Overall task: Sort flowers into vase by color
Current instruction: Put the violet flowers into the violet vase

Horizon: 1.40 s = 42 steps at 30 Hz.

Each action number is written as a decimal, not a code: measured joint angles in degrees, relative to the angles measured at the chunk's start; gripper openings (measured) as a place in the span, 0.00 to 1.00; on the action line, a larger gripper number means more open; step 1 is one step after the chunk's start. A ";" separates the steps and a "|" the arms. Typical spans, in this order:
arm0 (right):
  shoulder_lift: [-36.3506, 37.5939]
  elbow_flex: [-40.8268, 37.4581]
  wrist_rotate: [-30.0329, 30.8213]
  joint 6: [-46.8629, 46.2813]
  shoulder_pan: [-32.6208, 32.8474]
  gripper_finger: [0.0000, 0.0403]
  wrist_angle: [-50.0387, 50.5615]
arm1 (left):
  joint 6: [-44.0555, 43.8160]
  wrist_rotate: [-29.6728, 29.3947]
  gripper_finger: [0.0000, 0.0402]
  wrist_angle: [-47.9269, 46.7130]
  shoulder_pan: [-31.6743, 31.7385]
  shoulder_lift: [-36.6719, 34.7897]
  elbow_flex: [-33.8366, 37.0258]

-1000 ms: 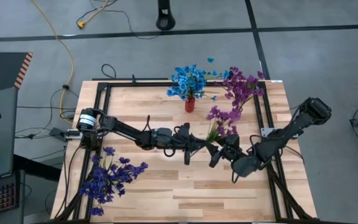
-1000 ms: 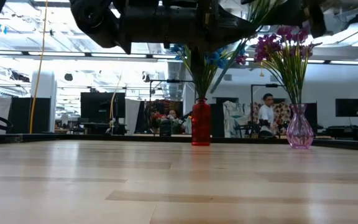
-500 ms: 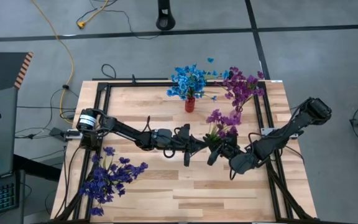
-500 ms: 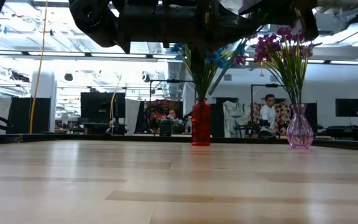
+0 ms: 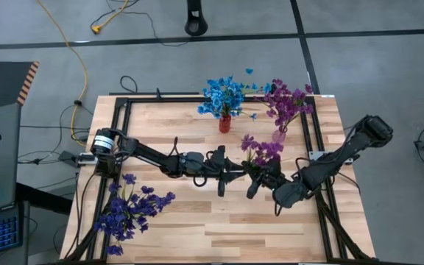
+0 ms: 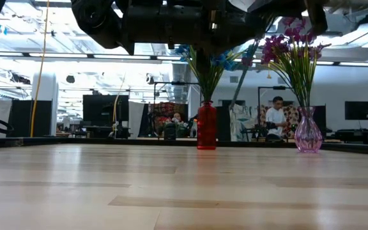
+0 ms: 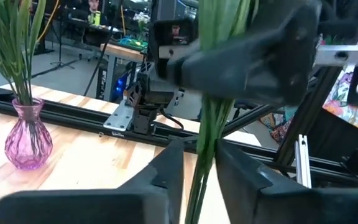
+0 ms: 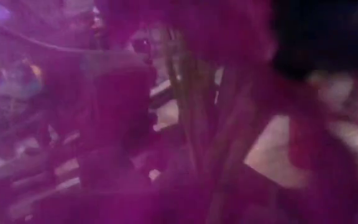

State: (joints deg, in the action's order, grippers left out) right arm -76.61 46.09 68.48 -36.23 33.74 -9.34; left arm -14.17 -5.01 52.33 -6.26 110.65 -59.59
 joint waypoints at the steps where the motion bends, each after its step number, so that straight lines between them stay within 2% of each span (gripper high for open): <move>1: 0.31 0.28 0.26 1.12 0.11 0.12 -0.08 | 0.00 0.05 0.24 -0.01 0.18 0.00 0.00; 7: 4.52 0.45 1.59 9.46 1.75 0.09 0.71 | -0.04 0.05 0.38 -0.29 1.34 0.00 -0.01; 11: 8.42 0.45 4.94 13.49 3.41 0.09 4.81 | -0.07 0.02 0.42 -1.36 2.03 0.00 -0.02; 15: 13.08 0.45 6.89 13.01 5.22 0.11 12.02 | -0.09 0.01 0.43 -2.68 2.46 0.00 -0.02; 23: 21.24 0.45 6.95 4.92 6.20 0.09 30.65 | 0.87 -0.38 0.43 -4.08 2.51 0.00 -0.02; 33: 26.92 0.47 8.25 -0.43 1.61 0.09 44.98 | 1.07 -0.82 0.43 -4.08 2.51 0.00 -0.02; 42: 25.78 0.47 8.29 -7.74 -8.73 0.10 51.28 | 1.05 -1.91 0.43 -4.06 2.62 0.00 -0.02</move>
State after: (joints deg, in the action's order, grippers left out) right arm -50.83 46.57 76.77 -43.97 25.00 41.95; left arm -13.13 -6.92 48.27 -3.64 110.65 -59.61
